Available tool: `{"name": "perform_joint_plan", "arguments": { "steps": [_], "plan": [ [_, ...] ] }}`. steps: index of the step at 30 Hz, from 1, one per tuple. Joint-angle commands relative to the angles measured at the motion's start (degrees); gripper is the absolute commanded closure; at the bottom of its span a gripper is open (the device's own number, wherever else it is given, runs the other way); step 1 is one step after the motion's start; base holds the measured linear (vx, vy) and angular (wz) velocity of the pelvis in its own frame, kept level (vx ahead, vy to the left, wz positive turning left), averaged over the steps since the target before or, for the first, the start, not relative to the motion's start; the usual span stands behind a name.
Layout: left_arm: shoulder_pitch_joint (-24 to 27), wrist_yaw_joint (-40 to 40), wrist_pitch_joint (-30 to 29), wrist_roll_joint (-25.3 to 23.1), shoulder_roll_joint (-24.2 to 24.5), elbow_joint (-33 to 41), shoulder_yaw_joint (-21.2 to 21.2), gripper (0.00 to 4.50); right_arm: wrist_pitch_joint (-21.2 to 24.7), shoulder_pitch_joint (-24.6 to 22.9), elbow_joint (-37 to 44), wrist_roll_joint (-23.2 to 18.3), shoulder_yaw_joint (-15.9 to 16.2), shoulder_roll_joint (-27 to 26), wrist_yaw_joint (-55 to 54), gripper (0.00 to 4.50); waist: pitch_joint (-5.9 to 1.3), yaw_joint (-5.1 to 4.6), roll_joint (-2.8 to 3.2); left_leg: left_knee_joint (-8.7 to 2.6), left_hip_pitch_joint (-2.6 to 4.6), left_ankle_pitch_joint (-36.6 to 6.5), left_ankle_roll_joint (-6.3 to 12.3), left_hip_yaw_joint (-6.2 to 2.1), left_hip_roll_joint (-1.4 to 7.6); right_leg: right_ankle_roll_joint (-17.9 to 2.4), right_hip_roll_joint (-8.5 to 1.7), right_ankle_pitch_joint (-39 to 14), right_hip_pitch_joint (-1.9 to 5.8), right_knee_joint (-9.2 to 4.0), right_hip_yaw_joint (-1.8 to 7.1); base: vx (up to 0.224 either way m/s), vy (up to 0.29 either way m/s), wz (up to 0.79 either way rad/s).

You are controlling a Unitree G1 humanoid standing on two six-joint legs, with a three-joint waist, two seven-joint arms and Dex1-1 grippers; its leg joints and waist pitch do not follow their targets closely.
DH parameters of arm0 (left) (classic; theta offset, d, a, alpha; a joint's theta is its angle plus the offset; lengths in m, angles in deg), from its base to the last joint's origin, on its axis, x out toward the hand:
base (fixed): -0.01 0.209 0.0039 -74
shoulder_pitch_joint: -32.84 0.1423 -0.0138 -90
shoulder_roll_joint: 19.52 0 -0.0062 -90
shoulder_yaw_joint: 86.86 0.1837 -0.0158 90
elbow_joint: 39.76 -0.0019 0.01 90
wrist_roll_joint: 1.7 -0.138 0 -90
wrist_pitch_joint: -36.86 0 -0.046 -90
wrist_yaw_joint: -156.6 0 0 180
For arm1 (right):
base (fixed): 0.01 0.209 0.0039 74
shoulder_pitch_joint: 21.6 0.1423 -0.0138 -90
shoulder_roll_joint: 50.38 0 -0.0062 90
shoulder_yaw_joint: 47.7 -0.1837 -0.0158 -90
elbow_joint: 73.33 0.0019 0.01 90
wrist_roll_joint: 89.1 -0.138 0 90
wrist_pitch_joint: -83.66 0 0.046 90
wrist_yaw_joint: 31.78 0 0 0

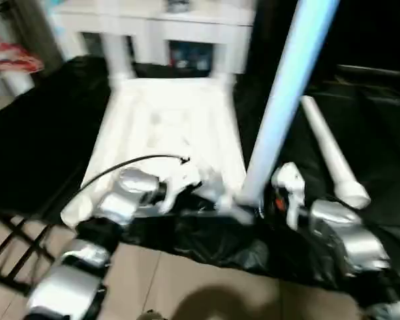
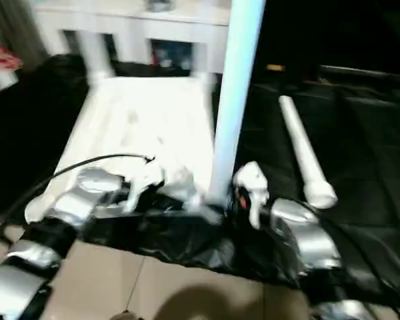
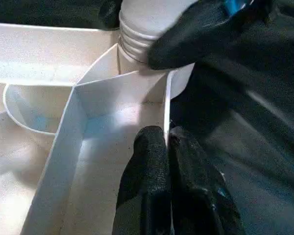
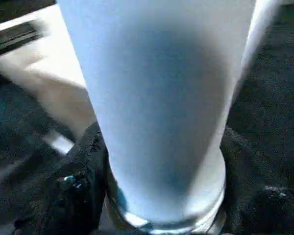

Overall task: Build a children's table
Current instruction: Rotate leg to tighten

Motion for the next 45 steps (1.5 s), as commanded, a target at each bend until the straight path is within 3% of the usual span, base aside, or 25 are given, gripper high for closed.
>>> {"name": "perform_joint_plan", "arguments": {
  "steps": [1,7,9,10,11,16,17,19,25,26,29,30,31,33,38,40,44,45],
  "plan": [
    [-3.0,-7.9,-1.5,1.0,-4.7,1.8,-2.0,4.50,1.1,0.6,-3.9,1.8,2.7,-4.9,-5.9,1.77,-3.50,0.18,-0.61,-3.86,-0.35,-13.3,0.95,0.34,-0.50,-8.1,-2.37,-22.6,3.29,-4.85,1.50,0.000,0.000,0.00],
    [-3.1,-15.4,-3.7,0.8,-9.9,2.1,-2.4,4.50,0.1,3.1,-8.7,5.7,2.5,-9.6,-18.0,1.77,-3.81,-0.40,-0.66,-3.59,-0.60,-10.3,1.99,0.44,-0.59,-10.3,-1.98,-14.3,3.49,-4.10,1.60,0.000,0.000,0.00],
    [-2.7,-15.8,-2.9,0.2,-10.6,2.2,-1.5,4.50,-1.2,3.7,-10.2,6.4,2.3,-10.1,-18.9,1.77,-3.85,-0.43,-0.48,-3.53,-0.54,-10.9,2.58,0.46,-0.60,-10.6,-2.07,-14.2,3.51,-4.16,1.63,0.000,0.000,0.00],
    [-2.5,-15.9,-3.0,0.0,-10.8,2.5,-1.3,4.50,-1.7,3.9,-10.9,6.4,2.0,-10.4,-19.2,1.43,-3.84,-0.48,-0.56,-3.51,-0.61,-10.9,2.90,0.50,-0.65,-10.6,-2.02,-13.8,3.62,-4.18,1.64,0.000,0.000,0.00],
    [-2.4,-15.6,-3.0,-0.1,-10.7,2.7,-1.1,4.50,-1.8,3.9,-11.0,6.1,1.7,-10.4,-19.0,1.08,-3.77,-0.43,-0.13,-3.55,-0.52,-11.3,3.02,0.47,-0.59,-10.7,-2.06,-14.0,3.52,-4.23,1.64,0.000,0.000,0.00],
    [-1.8,-15.1,-2.6,-0.4,-10.3,3.0,-0.5,4.50,-3.1,4.1,-10.8,5.5,0.5,-9.6,-19.0,0.64,-3.67,-0.54,-0.21,-3.76,-0.40,-13.5,2.80,0.43,-0.52,-10.3,-2.02,-15.9,3.50,-4.50,1.64,0.000,0.000,0.00],
    [-1.8,-14.9,-2.4,-0.5,-10.2,2.9,-0.5,4.50,-3.4,4.0,-10.3,5.6,0.5,-9.1,-19.0,0.64,-3.69,-0.50,0.01,-3.77,-0.41,-13.5,2.71,0.39,-0.50,-10.4,-2.06,-15.7,3.50,-4.45,1.63,0.000,0.000,0.00],
    [-1.9,-14.6,-2.0,-0.5,-10.1,2.6,-0.4,4.50,-3.8,3.7,-9.3,5.6,0.4,-8.3,-18.5,0.64,-3.75,-0.52,-0.13,-3.72,-0.44,-13.4,2.78,0.42,-0.52,-10.6,-2.01,-14.6,3.56,-4.40,1.65,0.000,0.000,0.00],
    [-2.6,-15.7,-0.3,-0.5,-9.8,0.5,-1.4,4.50,-1.9,-2.0,3.7,0.1,-2.1,-2.9,-10.1,0.64,-3.82,0.35,-0.50,-3.42,-0.61,-11.1,4.71,0.53,-0.45,-10.8,-1.91,-10.7,3.89,-4.07,1.77,0.000,0.000,0.00],
    [-2.7,-15.9,-0.5,-0.3,-9.8,0.3,-1.6,4.05,-1.4,-2.7,5.1,-0.6,-2.4,-2.2,-9.1,0.60,-3.78,0.67,-0.60,-3.38,-0.66,-10.6,5.19,0.56,-0.42,-10.8,-2.01,-10.9,3.82,-4.10,1.74,0.000,0.000,0.00],
    [-2.8,-15.4,-1.1,0.3,-9.7,0.1,-2.1,3.94,-0.9,-4.1,7.4,-2.0,-3.0,-0.9,-7.3,0.60,-3.73,0.83,-0.74,-3.37,-0.75,-10.6,5.21,0.58,-0.51,-10.6,-2.10,-12.8,3.84,-4.25,1.66,0.000,0.000,0.00],
    [-2.7,-16.0,-0.2,0.4,-9.2,0.4,-2.5,3.91,0.1,-6.1,10.7,-4.0,-3.6,1.3,-4.1,0.60,-3.74,0.80,-1.09,-3.39,-0.92,-10.4,5.19,0.53,-0.52,-10.4,-2.12,-13.4,3.96,-4.33,1.60,0.000,0.000,0.00],
    [-2.7,-16.3,0.0,0.4,-9.1,0.4,-2.6,3.76,0.3,-6.4,11.2,-4.3,-3.7,1.6,-3.6,0.60,-3.80,1.10,-0.90,-3.28,-0.72,-10.5,5.44,0.52,-0.37,-10.2,-2.19,-13.3,3.81,-4.34,1.68,0.000,0.000,0.00],
    [-2.3,-17.3,1.3,1.1,-8.4,2.0,-3.9,3.54,1.6,-8.3,13.6,-6.1,-3.9,3.7,-0.4,0.60,-3.76,1.02,-1.07,-3.23,-1.01,-10.0,5.90,0.49,-0.43,-10.1,-2.10,-12.5,3.94,-4.23,1.62,0.000,0.000,0.00],
    [-1.7,-19.7,0.2,1.6,-5.2,7.1,-6.9,3.54,2.5,-8.9,14.0,-5.4,-3.9,4.9,-0.1,0.60,-3.57,0.86,-0.86,-3.39,-0.90,-10.9,5.20,0.47,-0.33,-9.9,-2.13,-15.9,3.60,-4.44,1.46,0.000,0.000,0.00],
    [-1.2,-20.9,-1.1,1.2,-2.0,10.6,-8.8,3.54,2.7,-8.5,13.3,-3.9,-3.3,4.5,-2.0,0.60,-3.59,0.75,-0.71,-3.51,-0.75,-11.4,4.20,0.42,-0.28,-9.1,-2.12,-17.5,3.42,-4.50,1.43,0.000,0.000,0.00],
    [1.4,-22.7,-5.6,-0.2,4.8,18.1,-12.1,3.54,5.7,-9.9,16.8,-3.8,-0.5,4.4,-1.5,0.60,-3.60,0.54,-0.45,-3.64,-0.69,-10.9,3.36,0.30,-0.14,-9.0,-1.94,-15.3,3.31,-4.07,1.50,0.000,0.000,0.00],
    [2.5,-22.9,-7.6,-1.0,6.7,20.3,-12.9,3.54,6.3,-10.5,17.9,-3.9,0.2,4.6,-0.9,0.60,-3.60,0.50,-0.76,-3.65,-0.65,-10.8,3.20,0.35,-0.03,-9.2,-1.86,-14.3,3.34,-3.86,1.54,0.000,0.000,0.00]
  ]
}}
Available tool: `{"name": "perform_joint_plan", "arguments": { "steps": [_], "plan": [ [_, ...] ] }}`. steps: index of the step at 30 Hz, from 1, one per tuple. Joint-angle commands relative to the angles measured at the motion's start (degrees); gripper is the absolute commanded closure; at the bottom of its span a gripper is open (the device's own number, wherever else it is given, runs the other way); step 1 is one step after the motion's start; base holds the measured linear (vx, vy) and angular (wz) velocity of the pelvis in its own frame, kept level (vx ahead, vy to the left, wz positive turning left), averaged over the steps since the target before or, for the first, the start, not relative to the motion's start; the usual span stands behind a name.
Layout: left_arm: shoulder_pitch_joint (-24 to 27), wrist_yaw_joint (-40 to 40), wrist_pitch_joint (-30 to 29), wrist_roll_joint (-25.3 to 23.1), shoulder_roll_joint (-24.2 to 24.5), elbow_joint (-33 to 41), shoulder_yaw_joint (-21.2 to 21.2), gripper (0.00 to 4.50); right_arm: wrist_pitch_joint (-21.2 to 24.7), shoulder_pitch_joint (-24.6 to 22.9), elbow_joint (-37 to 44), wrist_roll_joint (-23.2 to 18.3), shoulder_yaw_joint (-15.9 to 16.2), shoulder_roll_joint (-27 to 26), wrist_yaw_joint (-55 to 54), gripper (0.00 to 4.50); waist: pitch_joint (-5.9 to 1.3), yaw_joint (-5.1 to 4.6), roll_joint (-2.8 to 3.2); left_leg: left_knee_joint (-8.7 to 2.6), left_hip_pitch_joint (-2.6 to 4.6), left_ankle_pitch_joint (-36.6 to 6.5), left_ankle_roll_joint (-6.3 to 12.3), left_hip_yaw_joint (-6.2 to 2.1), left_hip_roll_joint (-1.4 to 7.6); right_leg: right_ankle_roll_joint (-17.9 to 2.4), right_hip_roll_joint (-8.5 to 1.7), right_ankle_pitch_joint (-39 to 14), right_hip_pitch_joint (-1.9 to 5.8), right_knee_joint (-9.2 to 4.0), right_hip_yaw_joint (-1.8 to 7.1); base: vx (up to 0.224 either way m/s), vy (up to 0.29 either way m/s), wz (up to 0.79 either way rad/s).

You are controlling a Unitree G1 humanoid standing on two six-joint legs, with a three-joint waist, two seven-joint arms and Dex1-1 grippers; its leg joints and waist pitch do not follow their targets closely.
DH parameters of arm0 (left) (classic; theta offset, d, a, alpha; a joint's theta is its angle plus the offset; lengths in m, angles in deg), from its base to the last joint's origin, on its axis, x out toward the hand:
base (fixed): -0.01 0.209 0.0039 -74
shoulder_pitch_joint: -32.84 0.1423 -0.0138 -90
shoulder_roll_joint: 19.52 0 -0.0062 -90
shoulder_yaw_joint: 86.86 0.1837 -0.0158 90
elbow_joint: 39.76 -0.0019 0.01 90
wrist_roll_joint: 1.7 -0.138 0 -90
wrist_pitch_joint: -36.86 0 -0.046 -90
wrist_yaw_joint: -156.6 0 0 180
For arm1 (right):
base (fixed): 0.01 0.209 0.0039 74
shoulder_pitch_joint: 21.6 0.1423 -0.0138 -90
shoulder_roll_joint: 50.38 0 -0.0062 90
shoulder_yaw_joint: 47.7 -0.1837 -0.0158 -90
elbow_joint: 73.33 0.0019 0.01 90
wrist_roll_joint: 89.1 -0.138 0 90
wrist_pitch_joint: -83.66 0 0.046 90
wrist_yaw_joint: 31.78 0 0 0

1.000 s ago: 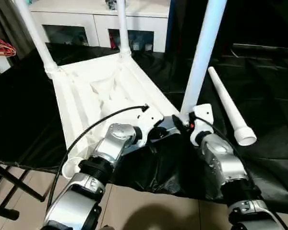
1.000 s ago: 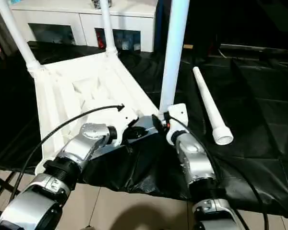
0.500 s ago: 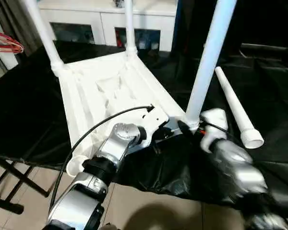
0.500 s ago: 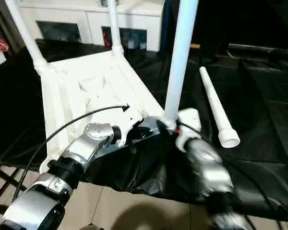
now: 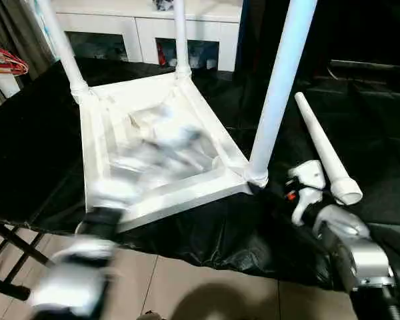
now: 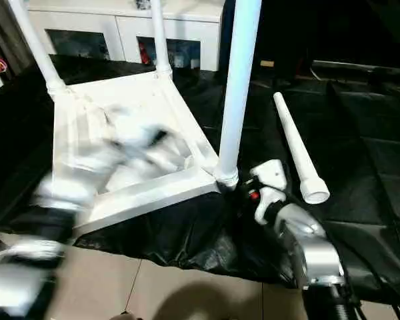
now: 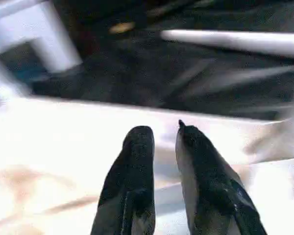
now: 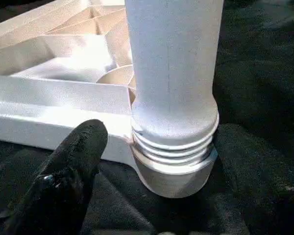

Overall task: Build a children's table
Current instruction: Rotate table base

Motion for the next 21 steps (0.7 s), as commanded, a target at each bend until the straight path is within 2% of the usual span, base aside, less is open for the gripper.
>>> {"name": "perform_joint_plan", "arguments": {
  "steps": [1,2,4,5,6,7,8,9,10,12,14,15,16,17,18,19,20,21],
  "plan": [
    [2.0,-0.5,-3.8,-1.7,2.1,3.6,-1.4,3.54,1.6,-0.8,2.6,0.2,2.1,0.3,1.6,0.60,-3.67,0.27,-0.62,-3.58,-0.26,-10.6,3.05,0.36,-0.03,-9.3,-1.83,-13.5,3.47,-3.53,1.59,0.000,0.000,0.00],
    [4.9,-1.0,-8.1,-3.8,6.4,7.3,-3.3,3.54,1.6,-1.8,4.2,1.0,3.2,1.1,2.5,0.60,-3.59,0.16,-0.62,-3.69,-0.36,-10.6,2.91,0.31,0.02,-9.2,-1.84,-13.3,3.52,-3.40,1.58,0.000,0.000,0.00],
    [6.0,-1.2,-9.6,-4.3,7.9,8.7,-3.8,3.54,1.6,-2.2,4.7,1.2,3.6,1.4,2.8,0.60,-3.53,-0.01,-0.55,-3.72,-0.18,-11.3,2.68,0.41,-0.07,-8.8,-1.85,-14.4,3.34,-3.63,1.61,0.000,0.000,0.00],
    [7.2,-1.2,-10.8,-5.4,9.6,9.7,-4.1,3.82,1.8,-2.4,5.0,1.3,3.8,1.8,3.2,0.60,-3.42,-0.02,-0.49,-3.75,-0.16,-11.6,2.59,0.47,-0.13,-8.7,-1.75,-15.1,3.22,-3.82,1.65,0.000,0.000,0.00],
    [9.1,-1.7,-12.6,-7.2,12.3,11.0,-4.1,3.82,2.5,-2.6,5.4,1.3,4.3,2.4,3.9,0.60,-3.35,0.00,-0.46,-3.81,-0.11,-12.4,2.34,0.47,-0.18,-8.4,-1.68,-16.5,3.12,-3.98,1.63,0.000,0.000,0.00],
    [9.1,-1.7,-12.6,-7.2,12.3,11.0,-4.1,3.82,2.5,-2.6,5.4,1.3,4.3,2.4,3.9,0.60,-3.23,0.14,-0.43,-3.99,-0.06,-13.2,2.05,0.38,-0.10,-8.1,-1.70,-17.5,3.07,-4.04,1.68,0.000,0.000,0.00],
    [10.3,-2.0,-13.5,-8.8,14.1,11.6,-3.9,3.94,3.2,-2.5,5.4,1.4,4.7,2.8,4.3,0.78,-3.17,0.16,-0.37,-4.01,-0.02,-13.8,1.89,0.38,-0.15,-7.9,-1.65,-18.2,2.98,-4.06,1.66,0.000,0.000,0.00],
    [12.1,-3.8,-15.5,-10.4,16.1,12.5,-4.1,4.15,4.9,-2.4,5.7,1.6,5.5,3.5,4.6,0.96,-3.13,0.17,-0.98,-4.14,-0.07,-14.3,1.73,0.30,-0.08,-7.5,-1.67,-18.6,3.08,-4.11,1.69,0.000,0.000,0.00],
    [12.1,-3.8,-15.5,-10.4,16.1,12.5,-4.1,4.15,4.9,-2.4,5.7,1.6,5.5,3.5,4.6,0.96,-3.06,0.30,-0.59,-4.20,-0.02,-14.6,1.56,0.24,-0.13,-7.3,-1.77,-19.3,2.97,-4.10,1.77,0.000,0.000,0.00],
    [13.4,-5.3,-17.5,-11.0,16.9,13.7,-4.2,4.32,6.4,-2.6,6.8,1.2,6.1,4.1,4.9,1.11,-3.17,0.50,-0.64,-4.08,0.32,-15.0,1.24,0.34,-0.10,-7.4,-1.81,-19.3,2.74,-4.26,1.86,0.000,0.000,0.00],
    [14.1,-6.3,-18.4,-11.8,17.5,13.6,-4.1,4.41,7.0,-2.7,7.4,1.2,5.8,4.6,4.6,1.26,-3.17,0.57,-0.63,-4.16,0.22,-14.9,1.11,0.25,-0.09,-7.9,-1.68,-17.3,2.86,-3.97,1.89,0.000,0.000,0.00],
    [14.5,-7.7,-18.7,-12.2,17.5,13.1,-4.6,4.50,6.2,-2.5,6.8,1.8,5.0,4.9,4.0,1.40,-3.27,0.59,-0.29,-4.13,0.18,-15.1,0.96,0.20,-0.16,-8.0,-1.70,-16.7,2.88,-3.89,1.85,0.000,0.000,0.00],
    [14.9,-7.4,-18.5,-12.5,17.9,12.9,-4.2,4.50,5.7,-2.2,6.0,2.1,4.5,5.0,3.5,1.40,-3.29,0.57,-0.62,-4.10,0.17,-15.0,0.91,0.23,-0.24,-8.1,-1.72,-16.3,2.95,-3.99,1.81,0.000,0.000,0.00],
    [15.3,-6.9,-18.7,-12.6,18.4,12.9,-3.7,4.50,5.4,-1.9,5.3,2.5,4.1,5.1,3.0,1.44,-3.35,0.60,-0.66,-4.08,0.16,-14.8,0.93,0.21,-0.25,-8.2,-1.72,-15.9,2.98,-3.92,1.83,0.000,0.000,0.00],
    [15.7,-6.4,-18.9,-12.5,18.7,12.8,-3.3,4.50,5.1,-1.6,4.4,2.9,3.8,5.1,2.3,1.57,-3.35,0.56,-0.36,-4.09,0.06,-14.8,0.80,0.15,-0.30,-8.4,-1.71,-15.4,2.99,-3.86,1.81,0.000,0.000,0.00],
    [15.8,-6.3,-18.9,-12.5,18.7,12.8,-3.2,4.50,5.0,-1.5,4.2,3.0,3.7,5.1,2.0,1.73,-3.40,0.56,-0.47,-4.06,0.15,-14.8,0.77,0.15,-0.31,-8.7,-1.72,-15.2,2.97,-3.85,1.78,0.000,0.000,0.00],
    [16.2,-5.6,-19.0,-12.5,19.1,12.8,-2.7,4.50,4.7,-1.0,3.2,3.3,3.2,4.9,0.8,1.83,-3.44,0.57,-0.21,-4.00,0.16,-14.7,0.75,0.14,-0.31,-9.0,-1.75,-14.7,2.98,-3.79,1.83,0.000,0.000,0.00],
    [16.6,-4.8,-19.0,-12.4,19.4,12.9,-2.2,4.50,4.2,-0.2,1.9,3.8,2.4,4.4,-0.9,1.87,-3.48,0.50,-0.40,-3.99,0.04,-14.1,0.77,0.13,-0.35,-9.2,-1.76,-13.8,3.09,-3.69,1.79,0.000,0.000,0.00]
  ]
}}
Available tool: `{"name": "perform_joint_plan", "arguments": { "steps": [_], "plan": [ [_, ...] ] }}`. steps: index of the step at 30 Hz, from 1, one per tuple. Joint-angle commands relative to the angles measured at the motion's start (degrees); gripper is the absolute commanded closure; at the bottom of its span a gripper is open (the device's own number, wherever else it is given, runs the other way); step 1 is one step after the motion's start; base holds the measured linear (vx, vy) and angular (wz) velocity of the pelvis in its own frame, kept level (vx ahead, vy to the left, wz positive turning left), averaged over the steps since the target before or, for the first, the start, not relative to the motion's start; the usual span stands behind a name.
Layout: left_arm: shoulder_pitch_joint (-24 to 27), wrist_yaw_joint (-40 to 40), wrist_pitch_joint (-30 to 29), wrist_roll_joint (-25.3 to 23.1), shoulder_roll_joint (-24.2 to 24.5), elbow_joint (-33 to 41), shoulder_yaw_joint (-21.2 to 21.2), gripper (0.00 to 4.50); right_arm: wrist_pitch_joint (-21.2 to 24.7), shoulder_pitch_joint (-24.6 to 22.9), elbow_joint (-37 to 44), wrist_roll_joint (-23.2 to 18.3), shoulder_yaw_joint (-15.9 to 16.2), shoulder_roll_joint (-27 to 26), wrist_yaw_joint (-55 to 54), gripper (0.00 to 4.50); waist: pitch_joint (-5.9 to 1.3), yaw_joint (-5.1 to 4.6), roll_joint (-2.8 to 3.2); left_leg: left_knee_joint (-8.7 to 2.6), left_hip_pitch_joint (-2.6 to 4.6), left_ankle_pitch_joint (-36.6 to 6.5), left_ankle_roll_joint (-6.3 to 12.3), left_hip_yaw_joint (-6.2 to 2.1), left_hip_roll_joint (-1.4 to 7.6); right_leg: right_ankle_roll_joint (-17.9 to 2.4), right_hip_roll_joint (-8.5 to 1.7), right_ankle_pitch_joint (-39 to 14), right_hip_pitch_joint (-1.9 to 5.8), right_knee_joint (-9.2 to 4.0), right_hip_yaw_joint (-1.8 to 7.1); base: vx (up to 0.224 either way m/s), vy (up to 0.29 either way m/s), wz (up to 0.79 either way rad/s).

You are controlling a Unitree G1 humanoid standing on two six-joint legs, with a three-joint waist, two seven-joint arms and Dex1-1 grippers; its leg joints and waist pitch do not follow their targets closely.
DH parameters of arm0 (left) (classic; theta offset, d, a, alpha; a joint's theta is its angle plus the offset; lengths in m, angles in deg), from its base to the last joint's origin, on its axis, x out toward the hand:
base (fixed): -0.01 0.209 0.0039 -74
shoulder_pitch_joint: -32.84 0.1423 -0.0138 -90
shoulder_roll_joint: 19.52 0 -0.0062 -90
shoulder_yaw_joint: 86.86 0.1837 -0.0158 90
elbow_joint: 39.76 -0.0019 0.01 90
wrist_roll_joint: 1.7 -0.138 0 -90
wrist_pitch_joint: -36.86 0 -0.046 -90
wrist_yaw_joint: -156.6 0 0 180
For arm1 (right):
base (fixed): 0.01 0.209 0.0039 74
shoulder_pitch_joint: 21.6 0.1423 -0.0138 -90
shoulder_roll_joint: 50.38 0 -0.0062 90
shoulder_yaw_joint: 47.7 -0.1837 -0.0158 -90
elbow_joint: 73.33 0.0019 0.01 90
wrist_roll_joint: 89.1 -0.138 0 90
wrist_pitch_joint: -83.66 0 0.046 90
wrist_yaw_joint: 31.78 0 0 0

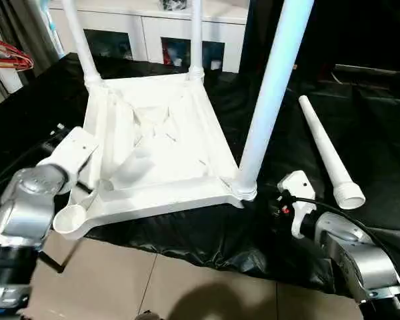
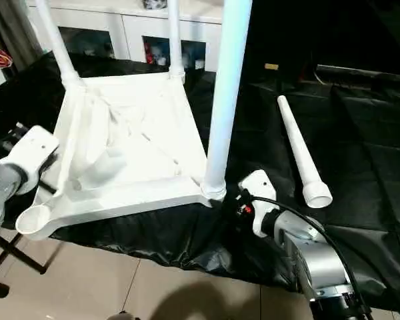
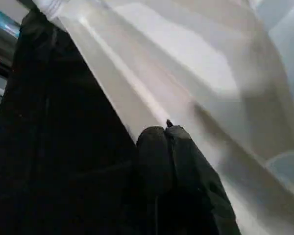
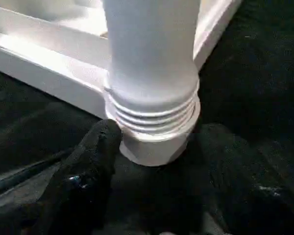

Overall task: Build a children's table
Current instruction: Rotate table base

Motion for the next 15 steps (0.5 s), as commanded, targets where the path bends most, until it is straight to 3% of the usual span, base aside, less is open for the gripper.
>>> {"name": "perform_joint_plan", "arguments": {
  "steps": [1,3,5,15],
  "plan": [
    [1.0,2.3,-0.9,0.1,0.8,1.0,1.8,4.50,-1.1,2.7,-4.0,2.1,-3.5,-0.8,-6.2,1.87,-3.39,0.03,0.70,-3.96,-0.06,-14.6,0.62,0.20,-0.34,-9.3,-1.75,-14.4,2.85,-3.88,1.75,0.000,0.000,0.00],
    [1.6,3.9,-1.3,0.5,1.4,1.6,2.9,4.50,-1.1,4.3,-6.6,1.9,-5.3,-2.2,-9.6,2.12,-3.39,-0.09,0.86,-4.02,0.07,-15.7,0.04,0.17,-0.41,-9.2,-1.83,-16.5,2.74,-4.06,1.73,0.000,0.000,0.00],
    [2.4,6.1,-1.0,0.9,2.0,2.0,4.1,4.50,-2.1,5.8,-9.8,2.4,-6.5,-3.2,-13.2,2.32,-3.44,-0.07,0.94,-3.92,0.29,-15.7,-0.40,0.20,-0.44,-10.0,-1.76,-15.3,2.64,-3.87,1.81,0.000,0.000,0.00],
    [4.2,13.5,2.2,3.0,4.8,2.4,7.3,4.50,-0.8,3.3,-7.8,3.9,-5.1,2.4,-8.2,3.14,-3.48,-0.11,0.60,-3.86,-0.10,-14.5,0.79,0.23,-0.58,-9.1,-1.67,-15.3,3.21,-3.81,1.74,0.000,0.000,0.00]
  ]
}}
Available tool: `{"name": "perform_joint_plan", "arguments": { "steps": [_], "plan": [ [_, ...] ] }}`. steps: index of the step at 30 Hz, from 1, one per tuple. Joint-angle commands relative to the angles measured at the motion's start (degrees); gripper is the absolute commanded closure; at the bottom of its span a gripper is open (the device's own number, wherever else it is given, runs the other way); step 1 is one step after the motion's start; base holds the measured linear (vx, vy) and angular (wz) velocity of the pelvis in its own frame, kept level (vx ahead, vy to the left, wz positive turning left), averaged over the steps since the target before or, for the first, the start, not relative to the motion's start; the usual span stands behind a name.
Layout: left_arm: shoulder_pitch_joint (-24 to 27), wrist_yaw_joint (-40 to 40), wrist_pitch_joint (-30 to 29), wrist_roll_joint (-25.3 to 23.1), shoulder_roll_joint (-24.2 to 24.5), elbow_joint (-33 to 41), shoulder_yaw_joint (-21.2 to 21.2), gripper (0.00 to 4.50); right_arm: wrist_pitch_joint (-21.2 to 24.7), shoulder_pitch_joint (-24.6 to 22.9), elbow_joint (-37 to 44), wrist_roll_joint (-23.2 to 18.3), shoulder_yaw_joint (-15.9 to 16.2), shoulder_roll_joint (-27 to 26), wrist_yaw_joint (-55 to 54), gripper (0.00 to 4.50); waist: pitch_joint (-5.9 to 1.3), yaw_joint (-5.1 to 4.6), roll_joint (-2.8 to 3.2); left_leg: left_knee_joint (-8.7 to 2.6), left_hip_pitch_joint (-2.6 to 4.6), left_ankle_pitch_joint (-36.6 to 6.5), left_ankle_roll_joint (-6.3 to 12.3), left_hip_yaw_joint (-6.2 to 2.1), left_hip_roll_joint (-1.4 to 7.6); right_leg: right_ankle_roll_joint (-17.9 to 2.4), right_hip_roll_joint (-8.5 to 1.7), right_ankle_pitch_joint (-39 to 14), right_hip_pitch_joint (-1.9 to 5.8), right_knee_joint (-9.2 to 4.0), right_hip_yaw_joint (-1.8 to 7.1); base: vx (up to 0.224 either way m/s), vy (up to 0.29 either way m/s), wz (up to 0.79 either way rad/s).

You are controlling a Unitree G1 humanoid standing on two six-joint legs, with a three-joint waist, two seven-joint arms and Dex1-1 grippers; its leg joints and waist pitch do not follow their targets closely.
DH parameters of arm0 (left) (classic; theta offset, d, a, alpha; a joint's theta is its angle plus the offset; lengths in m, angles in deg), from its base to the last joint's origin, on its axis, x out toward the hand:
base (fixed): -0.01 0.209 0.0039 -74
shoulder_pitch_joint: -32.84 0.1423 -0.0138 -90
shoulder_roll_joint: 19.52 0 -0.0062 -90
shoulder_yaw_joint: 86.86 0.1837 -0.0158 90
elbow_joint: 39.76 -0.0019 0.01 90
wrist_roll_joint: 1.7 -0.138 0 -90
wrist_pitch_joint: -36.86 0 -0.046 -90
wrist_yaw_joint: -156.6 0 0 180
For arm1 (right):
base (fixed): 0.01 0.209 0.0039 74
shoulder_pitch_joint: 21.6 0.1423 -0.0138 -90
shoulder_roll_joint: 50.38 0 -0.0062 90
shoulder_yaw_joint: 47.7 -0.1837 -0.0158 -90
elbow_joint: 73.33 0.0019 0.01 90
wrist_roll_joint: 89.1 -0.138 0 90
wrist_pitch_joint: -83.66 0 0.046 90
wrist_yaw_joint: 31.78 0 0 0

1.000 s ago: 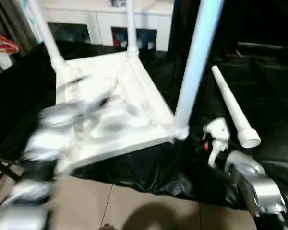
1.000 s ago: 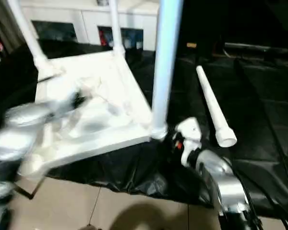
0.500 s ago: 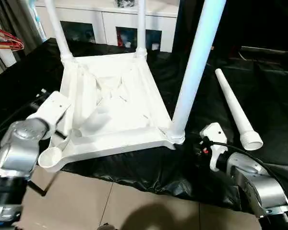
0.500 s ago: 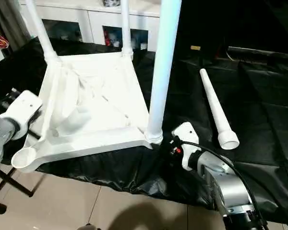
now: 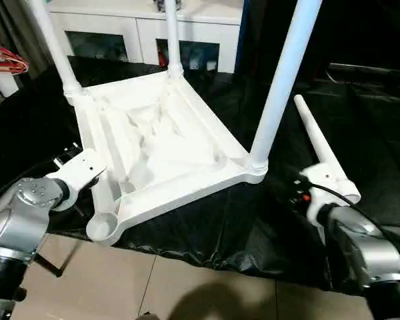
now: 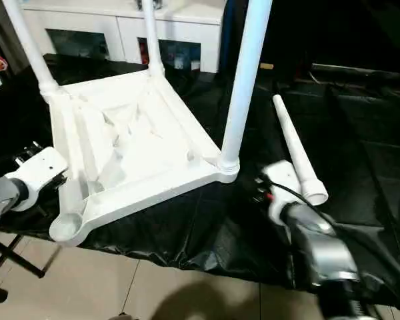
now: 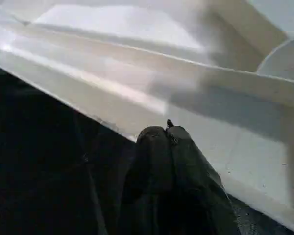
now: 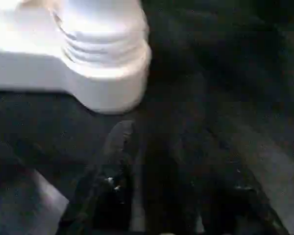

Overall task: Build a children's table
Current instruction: Rotate table base

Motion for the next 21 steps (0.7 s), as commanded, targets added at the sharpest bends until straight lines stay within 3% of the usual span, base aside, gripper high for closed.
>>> {"name": "perform_joint_plan", "arguments": {
  "steps": [1,10,14,21],
  "plan": [
    [1.1,2.3,0.3,1.0,0.0,0.1,1.7,4.50,1.0,-0.2,1.6,0.4,0.3,0.7,1.4,3.24,-3.39,0.21,0.34,-3.77,-0.22,-14.6,0.97,0.23,-0.44,-9.2,-1.67,-15.4,3.13,-3.84,1.61,0.000,0.000,0.00],
    [-1.7,7.1,4.5,2.7,1.5,-1.3,3.6,4.50,3.5,-2.0,7.3,0.6,7.0,1.8,7.5,3.99,-3.32,0.36,0.29,-3.88,-0.03,-16.0,1.24,0.24,-0.28,-8.7,-1.72,-17.5,2.90,-4.08,1.63,0.000,0.000,0.00],
    [-1.7,10.5,5.8,2.0,3.1,-3.2,6.0,4.50,3.2,-0.9,5.7,1.8,8.3,-0.3,6.7,4.35,-3.29,0.43,0.23,-3.95,0.06,-15.9,0.82,0.18,-0.23,-9.0,-1.79,-17.0,2.82,-3.93,1.74,0.000,0.000,0.00],
    [-1.6,15.4,7.7,1.6,3.7,-5.8,10.1,4.50,1.4,2.9,-0.3,4.2,10.5,-4.3,3.2,4.43,-3.44,0.09,0.62,-3.97,0.21,-15.8,-0.39,0.21,-0.22,-10.1,-1.90,-15.1,2.83,-3.59,1.86,0.000,0.000,0.00]
  ]
}}
